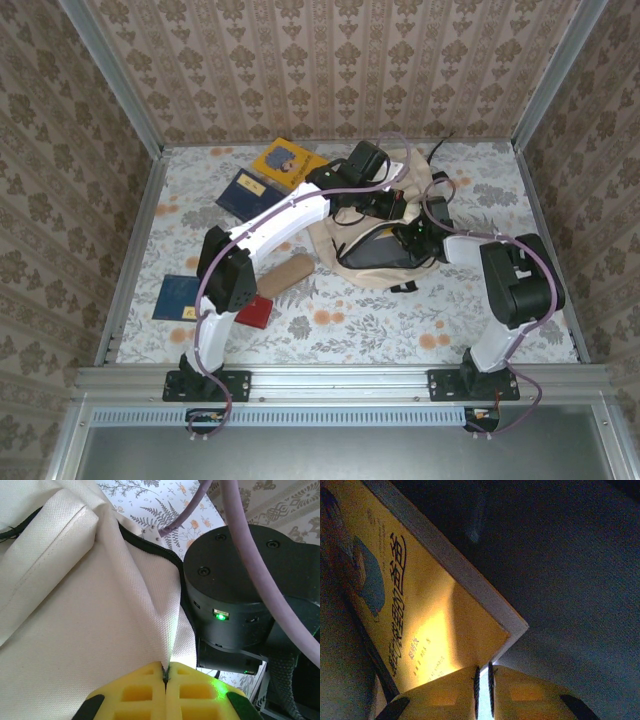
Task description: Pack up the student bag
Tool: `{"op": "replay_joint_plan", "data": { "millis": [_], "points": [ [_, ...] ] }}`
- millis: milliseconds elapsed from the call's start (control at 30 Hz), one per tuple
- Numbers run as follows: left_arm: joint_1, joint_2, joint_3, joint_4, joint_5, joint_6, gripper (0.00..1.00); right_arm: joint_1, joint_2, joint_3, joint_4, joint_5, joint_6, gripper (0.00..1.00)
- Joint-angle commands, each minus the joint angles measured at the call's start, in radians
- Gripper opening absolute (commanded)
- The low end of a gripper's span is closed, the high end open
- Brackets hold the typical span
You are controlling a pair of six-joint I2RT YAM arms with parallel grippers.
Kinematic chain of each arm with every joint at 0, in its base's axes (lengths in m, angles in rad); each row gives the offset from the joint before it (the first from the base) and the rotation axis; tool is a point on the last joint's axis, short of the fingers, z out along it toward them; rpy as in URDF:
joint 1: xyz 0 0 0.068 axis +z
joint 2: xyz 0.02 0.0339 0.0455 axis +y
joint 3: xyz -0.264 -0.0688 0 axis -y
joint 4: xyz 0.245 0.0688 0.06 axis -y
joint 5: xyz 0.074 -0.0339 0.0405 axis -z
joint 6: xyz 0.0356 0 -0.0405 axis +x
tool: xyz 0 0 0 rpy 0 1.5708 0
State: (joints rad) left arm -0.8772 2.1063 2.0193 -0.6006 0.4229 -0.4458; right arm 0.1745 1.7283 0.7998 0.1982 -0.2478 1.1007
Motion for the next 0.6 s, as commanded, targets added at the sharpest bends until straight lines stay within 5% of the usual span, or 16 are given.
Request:
{"op": "replay_joint_plan", "data": {
  "millis": [0, 300, 567],
  "points": [
    [-0.005, -0.028, -0.014, 0.0, 0.029, -0.01, 0.0, 0.004, 0.009, 0.007, 0.07, -0.011, 0.021, 0.19],
    [0.028, -0.019, -0.031, 0.004, 0.014, -0.049, 0.03, -0.003, -0.38, -0.202, -0.225, 0.11, -0.033, 0.39],
    [0.092, -0.084, -0.112, 0.01, 0.032, -0.068, 0.56, -0.029, -0.796, -0.261, -0.705, 0.408, -0.104, 0.56]
  ]
}}
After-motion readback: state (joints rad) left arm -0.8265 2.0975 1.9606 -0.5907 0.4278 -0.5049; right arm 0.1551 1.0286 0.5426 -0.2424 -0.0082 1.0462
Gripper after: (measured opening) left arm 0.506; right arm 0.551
